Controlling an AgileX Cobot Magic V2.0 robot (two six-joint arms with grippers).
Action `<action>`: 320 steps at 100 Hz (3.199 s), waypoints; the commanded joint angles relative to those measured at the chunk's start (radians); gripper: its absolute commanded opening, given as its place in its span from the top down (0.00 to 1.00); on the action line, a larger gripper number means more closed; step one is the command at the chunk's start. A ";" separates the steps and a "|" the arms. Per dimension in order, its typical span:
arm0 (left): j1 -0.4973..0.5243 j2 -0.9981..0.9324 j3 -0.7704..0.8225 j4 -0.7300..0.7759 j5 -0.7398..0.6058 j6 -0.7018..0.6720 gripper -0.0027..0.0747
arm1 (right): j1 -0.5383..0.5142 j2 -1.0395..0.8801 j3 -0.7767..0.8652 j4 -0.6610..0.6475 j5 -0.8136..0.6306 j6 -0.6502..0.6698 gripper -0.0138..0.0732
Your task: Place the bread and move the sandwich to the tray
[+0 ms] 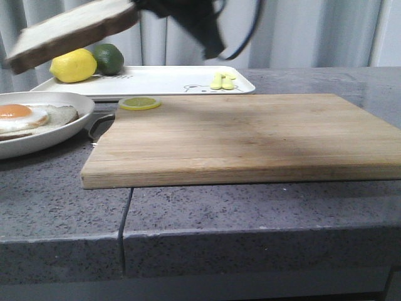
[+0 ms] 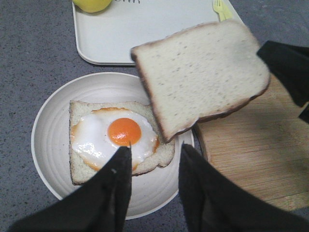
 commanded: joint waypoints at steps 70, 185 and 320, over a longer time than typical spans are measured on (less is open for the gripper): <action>-0.007 -0.001 -0.034 -0.029 -0.039 0.004 0.68 | 0.108 0.159 -0.147 0.075 -0.125 -0.010 0.91; -0.007 -0.001 -0.034 -0.029 -0.034 0.004 0.68 | 0.086 -0.116 -0.138 -0.053 -0.226 -0.606 0.54; -0.007 -0.005 -0.034 0.010 -0.061 0.004 0.68 | -0.393 -1.333 0.915 0.221 -0.022 -1.414 0.55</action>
